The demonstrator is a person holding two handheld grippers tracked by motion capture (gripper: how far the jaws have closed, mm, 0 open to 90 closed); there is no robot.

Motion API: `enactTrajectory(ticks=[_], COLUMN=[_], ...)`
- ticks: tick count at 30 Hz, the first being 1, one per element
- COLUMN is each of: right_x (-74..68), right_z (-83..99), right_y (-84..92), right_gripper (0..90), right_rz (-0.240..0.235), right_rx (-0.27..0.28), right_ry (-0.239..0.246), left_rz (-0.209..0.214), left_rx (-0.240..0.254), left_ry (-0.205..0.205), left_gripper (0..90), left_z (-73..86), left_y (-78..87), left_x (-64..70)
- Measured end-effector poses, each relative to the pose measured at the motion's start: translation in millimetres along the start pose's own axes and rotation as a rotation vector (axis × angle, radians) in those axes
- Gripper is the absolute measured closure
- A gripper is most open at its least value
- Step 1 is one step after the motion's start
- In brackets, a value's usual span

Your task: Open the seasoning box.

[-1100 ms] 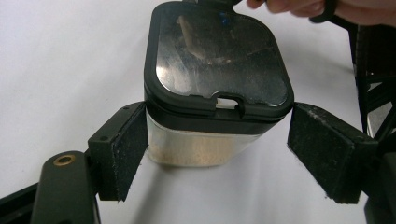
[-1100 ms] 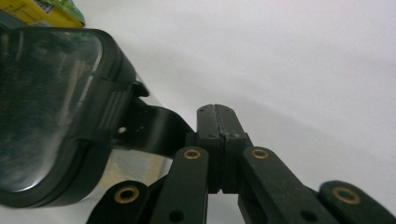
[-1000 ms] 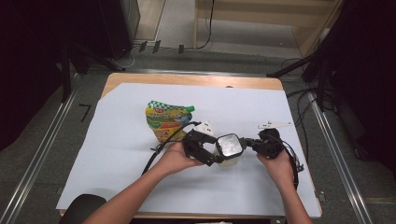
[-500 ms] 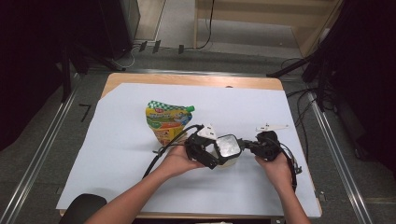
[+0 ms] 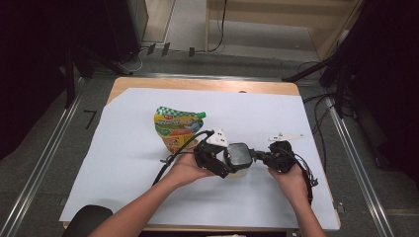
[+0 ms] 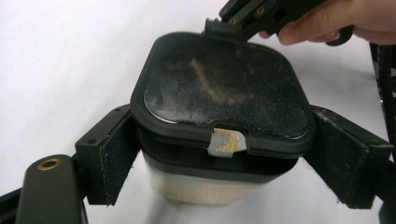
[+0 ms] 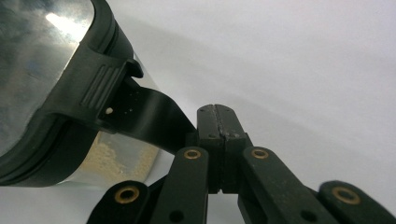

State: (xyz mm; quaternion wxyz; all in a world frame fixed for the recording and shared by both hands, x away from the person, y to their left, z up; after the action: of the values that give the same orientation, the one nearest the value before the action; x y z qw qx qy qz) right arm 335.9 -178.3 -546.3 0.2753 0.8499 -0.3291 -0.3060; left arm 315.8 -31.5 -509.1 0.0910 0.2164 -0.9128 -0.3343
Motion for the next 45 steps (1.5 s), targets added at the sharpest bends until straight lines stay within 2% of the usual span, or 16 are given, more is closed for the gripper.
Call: enactTrajectory(ticks=[8, 23, 24, 25, 26, 27, 29, 31, 32, 34, 38, 44, 45], right_x=[-3.5, -5.7, -5.8, -5.9, -5.9, -7.2, -9.9, -11.9, -12.1, -12.6, -13.4, -14.9, -15.5], right_z=[0.5, 2.3, 2.3, 2.3, 2.3, 2.2, 2.2, 1.8, 1.7, 1.6, 1.6, 2.1, 2.4], right_y=[-0.2, 1.4, 1.4, 1.4, 1.4, 1.3, 0.5, 0.0, 0.2, 0.9, 2.2, 3.7, 4.3], right_gripper=[90.0, 90.0, 90.0, 90.0, 90.0, 90.0, 90.0, 90.0, 90.0, 90.0, 90.0, 90.0, 90.0], right_rz=[-0.002, -0.007, -0.007, -0.006, -0.006, -0.013, -0.021, -0.005, -0.006, -0.011, -0.01, -0.015, -0.015], right_rx=[-0.002, -0.004, -0.004, -0.003, -0.003, -0.002, -0.005, -0.007, -0.005, -0.002, 0.001, 0.006, 0.006], right_ry=[0.011, 0.003, 0.004, 0.003, 0.003, 0.002, 0.018, 0.033, 0.033, 0.026, 0.025, 0.026, 0.027], left_rz=[0.001, -0.013, -0.012, 0.012, 0.012, 0.12, 0.12, 0.104, 0.099, 0.097, 0.078, 0.093, 0.108], left_rx=[0.022, 0.02, 0.024, 0.035, 0.035, 0.096, 0.099, 0.07, 0.063, 0.053, 0.006, 0.005, 0.007], left_ry=[-0.012, -0.032, -0.028, -0.024, -0.024, 0.071, 0.081, 0.016, 0.008, 0.007, -0.022, -0.031, -0.026], left_gripper=[16.0, 16.5, 16.4, 16.6, 33.2, 48.1, 44.4, 43.2, 44.3, 47.2, 51.2, 56.9, 58.0], left_z=[-5.8, -10.3, -11.4, -13.1, -13.1, -22.0, -24.8, -25.3, -25.5, -25.8, -29.6, -36.5, -38.8], left_y=[4.0, 6.2, 6.1, 8.5, 8.5, 15.4, 15.9, 15.4, 15.4, 15.5, 16.4, 16.0, 14.5], left_x=[3.0, 4.1, 4.6, 6.1, 6.1, 10.2, 10.0, 13.4, 14.4, 15.6, 18.9, 23.2, 24.6])
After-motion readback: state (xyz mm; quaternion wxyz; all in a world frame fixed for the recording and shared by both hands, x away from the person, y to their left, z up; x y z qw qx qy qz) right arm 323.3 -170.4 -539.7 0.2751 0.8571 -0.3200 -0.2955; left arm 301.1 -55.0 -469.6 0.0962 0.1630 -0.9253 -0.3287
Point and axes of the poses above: each handheld gripper's, and its own axes: y roughly backward along the jaws, z roughly out of its underside, x roughly to its right, the point moved 8 cm from there along -y, roughly forward along the jaws, and after that the axes turned 9 degrees about -z, right-handed, at the moved point
